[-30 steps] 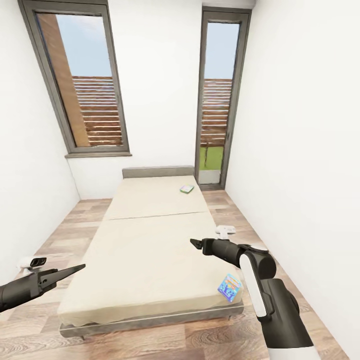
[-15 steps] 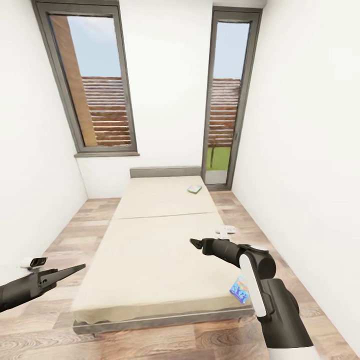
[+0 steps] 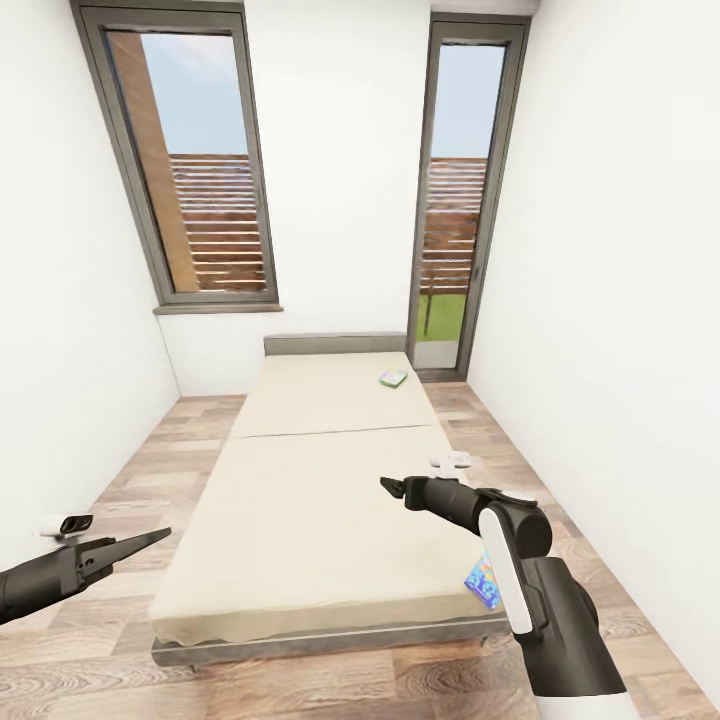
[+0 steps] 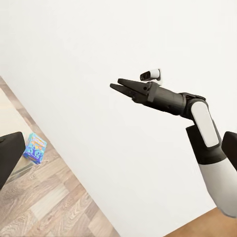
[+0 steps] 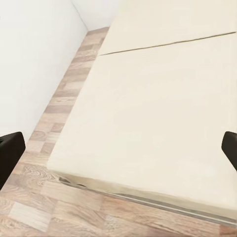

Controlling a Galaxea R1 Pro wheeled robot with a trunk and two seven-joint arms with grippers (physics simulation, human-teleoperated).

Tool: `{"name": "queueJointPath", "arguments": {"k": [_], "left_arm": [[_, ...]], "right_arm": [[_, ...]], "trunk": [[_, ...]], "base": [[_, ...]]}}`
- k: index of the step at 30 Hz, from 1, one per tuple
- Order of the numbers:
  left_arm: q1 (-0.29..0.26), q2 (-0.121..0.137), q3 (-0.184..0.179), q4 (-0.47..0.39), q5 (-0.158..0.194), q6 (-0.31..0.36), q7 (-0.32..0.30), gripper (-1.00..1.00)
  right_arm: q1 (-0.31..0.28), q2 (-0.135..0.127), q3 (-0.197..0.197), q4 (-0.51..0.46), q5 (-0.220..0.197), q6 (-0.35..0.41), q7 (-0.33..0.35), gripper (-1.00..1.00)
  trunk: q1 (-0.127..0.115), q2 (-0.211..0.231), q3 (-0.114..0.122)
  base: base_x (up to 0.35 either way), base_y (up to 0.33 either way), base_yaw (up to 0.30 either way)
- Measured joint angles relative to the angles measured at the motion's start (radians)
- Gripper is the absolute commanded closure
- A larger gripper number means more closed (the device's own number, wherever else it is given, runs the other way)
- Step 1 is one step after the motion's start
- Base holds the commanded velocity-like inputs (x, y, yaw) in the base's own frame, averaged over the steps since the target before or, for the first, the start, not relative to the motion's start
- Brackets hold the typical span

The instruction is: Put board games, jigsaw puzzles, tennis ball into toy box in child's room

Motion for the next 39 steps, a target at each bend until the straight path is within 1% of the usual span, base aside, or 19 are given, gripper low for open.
{"name": "queueJointPath", "arguments": {"k": [10, 14, 19, 30, 39], "left_arm": [[0.000, -0.001, 0.000, 0.000, 0.000, 0.000, 0.000, -1.00], [0.000, -0.001, 0.000, 0.000, -0.001, 0.000, 0.000, -1.00], [0.000, -0.001, 0.000, 0.000, -0.002, 0.000, 0.000, -1.00], [0.000, 0.000, 0.000, 0.000, 0.000, 0.000, 0.000, -1.00], [0.000, 0.000, 0.000, 0.000, 0.000, 0.000, 0.000, -1.00]], "right_arm": [[0.000, 0.000, -0.001, 0.002, 0.000, -0.004, 0.000, -1.00], [0.000, 0.000, -0.001, 0.011, 0.003, -0.035, 0.000, -1.00], [0.000, 0.000, -0.001, 0.015, 0.000, -0.051, 0.000, -1.00], [0.000, 0.000, -0.003, 0.011, -0.001, -0.050, 0.001, -1.00], [0.001, -0.003, -0.017, -0.004, -0.004, -0.045, 0.001, -1.00]], "trunk": [[0.000, 0.000, 0.000], [0.000, 0.000, 0.000], [0.000, 0.000, 0.000], [0.000, 0.000, 0.000], [0.000, 0.000, 0.000]], "base": [[0.000, 0.000, 0.000], [0.000, 0.000, 0.000], [0.000, 0.000, 0.000], [0.000, 0.000, 0.000], [0.000, 0.000, 0.000]]}}
